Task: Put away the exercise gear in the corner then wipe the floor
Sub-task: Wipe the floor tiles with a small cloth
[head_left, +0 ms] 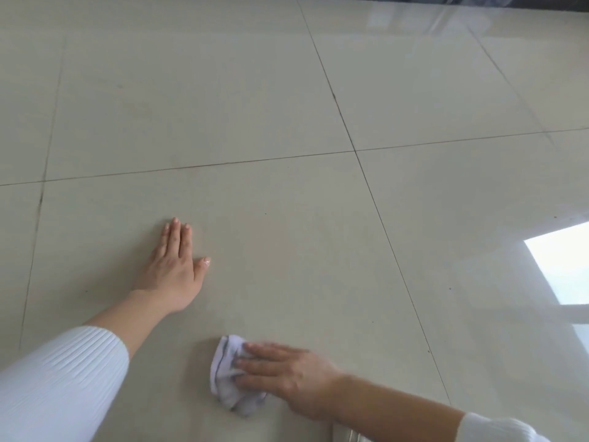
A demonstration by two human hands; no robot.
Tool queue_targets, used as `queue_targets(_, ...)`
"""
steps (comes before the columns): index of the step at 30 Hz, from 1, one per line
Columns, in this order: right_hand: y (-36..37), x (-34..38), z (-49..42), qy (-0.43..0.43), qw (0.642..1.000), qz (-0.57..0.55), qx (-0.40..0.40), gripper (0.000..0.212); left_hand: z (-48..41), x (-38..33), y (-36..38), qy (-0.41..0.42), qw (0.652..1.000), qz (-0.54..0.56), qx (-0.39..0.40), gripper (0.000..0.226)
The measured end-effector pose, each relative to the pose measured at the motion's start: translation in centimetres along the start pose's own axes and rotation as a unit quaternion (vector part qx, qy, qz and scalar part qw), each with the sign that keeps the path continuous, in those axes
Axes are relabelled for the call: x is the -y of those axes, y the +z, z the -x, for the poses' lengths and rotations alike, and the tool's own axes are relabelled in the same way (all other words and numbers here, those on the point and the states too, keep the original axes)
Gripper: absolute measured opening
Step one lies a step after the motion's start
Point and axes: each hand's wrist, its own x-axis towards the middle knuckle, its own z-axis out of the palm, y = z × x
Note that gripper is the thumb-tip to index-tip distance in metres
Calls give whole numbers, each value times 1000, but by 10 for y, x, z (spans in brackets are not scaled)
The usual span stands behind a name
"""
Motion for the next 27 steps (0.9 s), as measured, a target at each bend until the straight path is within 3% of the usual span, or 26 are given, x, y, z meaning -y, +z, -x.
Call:
queue_targets(1,-9,-14,1,25,1000,5,-16,45,1,0,0,0,1000,-1,-2,74)
queue_targets(3,-33,-49,1,153,985,7,-80,61,3,0,0,-1,1000,-1,-1,74)
queue_targets(7,-86,-110,-9,451,867,-18,-211,78,4,0,-6,4,1000,18,7,73)
queue_targets(10,-95,-125,-39,554,797,-24,-239,77,10,8,-9,18,1000,21,13,72)
queue_targets(11,-89,-121,-52,555,797,-31,-238,76,14,11,-9,16,999,27,11,72)
queue_targets(13,-67,-100,-75,472,855,-24,-216,73,23,20,-6,-2,999,40,5,71)
queue_targets(15,-41,-67,-88,306,937,17,-167,66,33,27,-1,-29,998,46,-23,73)
queue_targets(17,-13,-33,-87,144,984,33,-99,62,39,34,3,-62,995,46,-60,83)
queue_targets(21,15,5,-80,-70,997,-7,39,49,41,40,1,-107,990,40,-83,70)
queue_targets(24,3,-19,-89,-70,998,2,8,51,34,39,-1,-113,989,37,-86,69)
queue_targets(27,-32,-68,-102,72,994,26,-81,62,29,39,2,-111,990,36,-84,77)
